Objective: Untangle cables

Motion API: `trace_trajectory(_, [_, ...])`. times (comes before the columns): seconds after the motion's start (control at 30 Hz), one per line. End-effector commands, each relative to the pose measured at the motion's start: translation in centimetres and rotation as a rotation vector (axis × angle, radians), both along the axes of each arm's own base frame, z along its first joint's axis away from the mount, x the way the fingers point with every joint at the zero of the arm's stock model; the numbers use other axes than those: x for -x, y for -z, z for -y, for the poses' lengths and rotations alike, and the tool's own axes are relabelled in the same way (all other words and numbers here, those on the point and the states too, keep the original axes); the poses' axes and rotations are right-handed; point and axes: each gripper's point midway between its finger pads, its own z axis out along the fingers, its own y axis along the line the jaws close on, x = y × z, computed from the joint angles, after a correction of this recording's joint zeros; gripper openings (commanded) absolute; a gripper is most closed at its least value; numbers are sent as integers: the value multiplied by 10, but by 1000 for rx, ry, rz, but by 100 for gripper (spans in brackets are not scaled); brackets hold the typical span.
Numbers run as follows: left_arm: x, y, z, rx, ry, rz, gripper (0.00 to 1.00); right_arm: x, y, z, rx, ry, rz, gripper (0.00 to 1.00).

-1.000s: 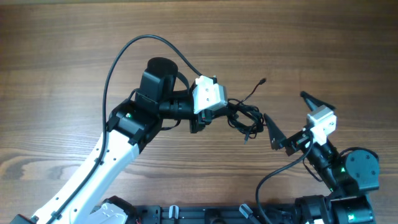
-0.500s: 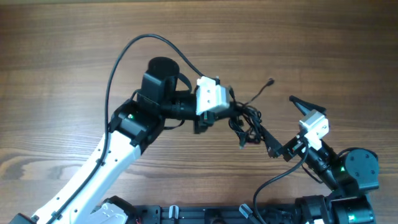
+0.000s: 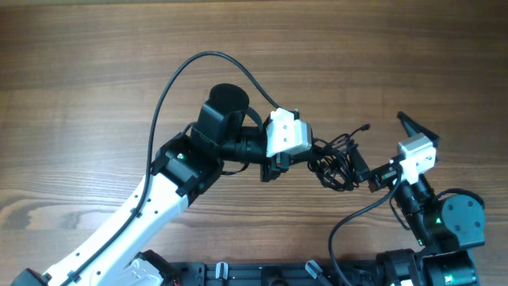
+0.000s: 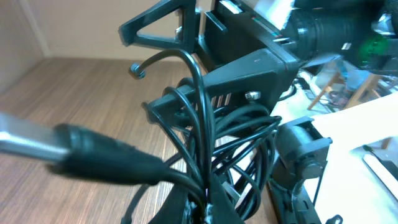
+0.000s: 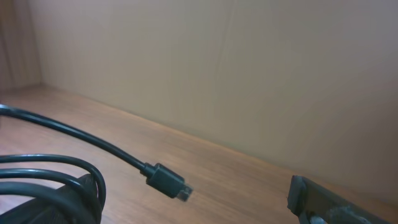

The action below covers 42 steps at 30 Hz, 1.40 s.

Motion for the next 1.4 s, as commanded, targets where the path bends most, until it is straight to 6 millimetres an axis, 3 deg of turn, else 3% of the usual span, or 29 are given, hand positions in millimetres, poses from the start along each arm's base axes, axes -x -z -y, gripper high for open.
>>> trace_trajectory(0.0, [-8, -12, -9, -12, -138, -41, 4, -9, -13, 39, -6, 224, 33, 100])
trace_trajectory(0.1, [-31, -4, -22, -72, -322, -45, 4, -9, -15, 39, -8, 224, 42, 100])
trace_trajectory(0.2, [-35, -2, -28, -93, -365, -40, 4, -8, -20, 34, -13, 197, 61, 100])
trace_trajectory(0.3, [-37, -3, -29, -93, -381, -33, 4, -3, -13, 10, -6, 50, 36, 100])
trace_trajectory(0.43, [-69, 0, -46, -93, -632, -113, 4, 10, 5, -19, -9, -134, -44, 100])
trace_trajectory(0.6, [-85, -12, -52, 3, -770, -235, 4, 23, 7, -40, -218, -269, -169, 100])
trace_trajectory(0.77, [-86, -22, -52, 84, -806, -363, 4, 25, 7, -42, -354, -281, -248, 100])
trace_trajectory(0.93, [-71, -54, -63, 170, -796, -346, 4, 10, 2, -20, -562, -125, -287, 100])
trace_trajectory(1.03, [-62, -70, -70, 233, -796, -387, 4, 16, -11, -29, -664, -200, -305, 100])
trace_trajectory(1.17, [-53, -74, -64, 256, -749, -469, 3, 30, -31, -47, -721, -353, -312, 100])
trace_trajectory(1.37, [-50, -81, -59, 301, -721, -549, 4, 40, -39, -57, -716, -441, -314, 100])
